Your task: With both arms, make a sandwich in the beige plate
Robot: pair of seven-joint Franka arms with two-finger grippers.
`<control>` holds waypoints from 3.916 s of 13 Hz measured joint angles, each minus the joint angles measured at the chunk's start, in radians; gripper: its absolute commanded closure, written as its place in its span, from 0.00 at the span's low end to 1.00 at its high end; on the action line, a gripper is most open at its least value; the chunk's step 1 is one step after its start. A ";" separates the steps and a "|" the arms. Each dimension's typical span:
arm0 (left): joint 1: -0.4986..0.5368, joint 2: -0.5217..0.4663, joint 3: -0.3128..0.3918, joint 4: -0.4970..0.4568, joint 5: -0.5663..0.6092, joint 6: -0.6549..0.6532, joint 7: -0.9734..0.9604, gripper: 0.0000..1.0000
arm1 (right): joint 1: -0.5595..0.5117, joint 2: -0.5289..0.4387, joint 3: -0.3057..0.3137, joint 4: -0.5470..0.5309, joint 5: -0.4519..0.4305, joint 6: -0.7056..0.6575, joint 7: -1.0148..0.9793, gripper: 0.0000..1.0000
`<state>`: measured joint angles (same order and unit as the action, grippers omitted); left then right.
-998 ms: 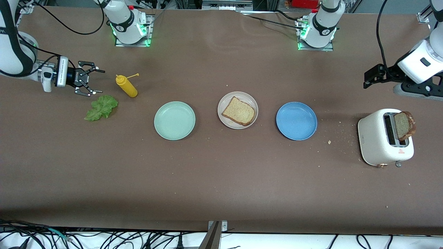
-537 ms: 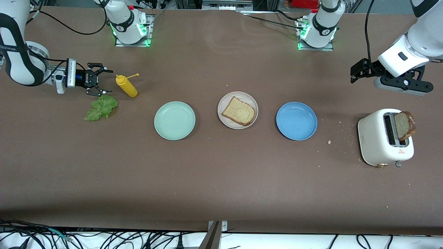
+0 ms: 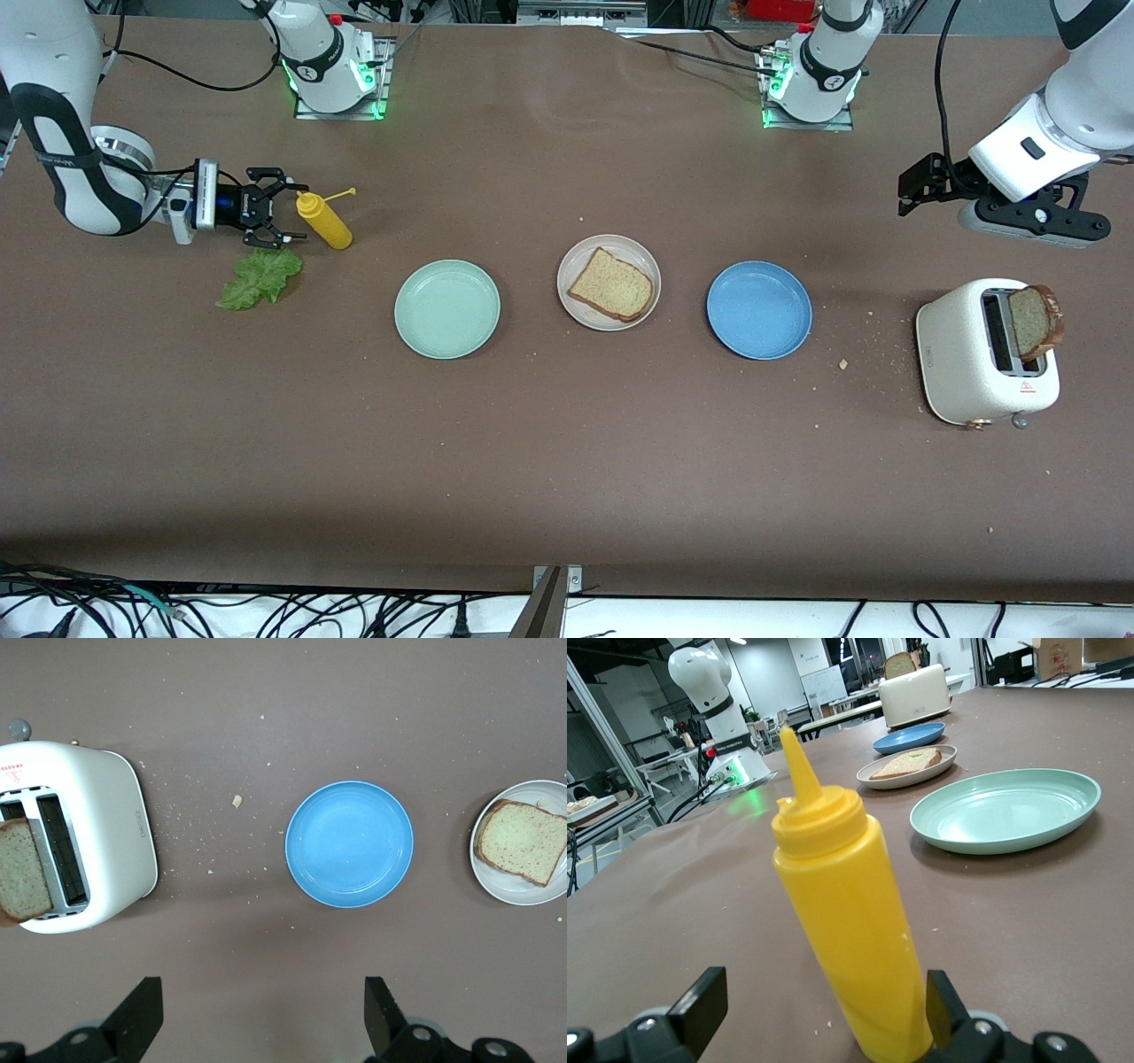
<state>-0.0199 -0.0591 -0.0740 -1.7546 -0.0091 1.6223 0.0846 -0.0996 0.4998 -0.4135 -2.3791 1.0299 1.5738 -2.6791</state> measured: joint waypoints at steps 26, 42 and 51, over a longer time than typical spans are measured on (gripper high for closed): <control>0.001 0.001 0.014 0.000 0.000 -0.001 0.000 0.00 | 0.170 -0.143 0.071 0.140 0.113 0.246 0.286 1.00; 0.001 0.001 0.013 0.002 0.000 -0.001 0.000 0.00 | 0.848 -0.294 0.087 0.374 -0.766 0.801 1.619 1.00; 0.001 0.005 0.013 0.006 0.000 -0.001 0.000 0.00 | 1.174 -0.176 0.093 0.469 -1.418 0.627 2.496 1.00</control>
<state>-0.0191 -0.0542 -0.0605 -1.7483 -0.0091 1.6215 0.0846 1.0740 0.3240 -0.3205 -1.9106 -0.3879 2.2009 -0.1830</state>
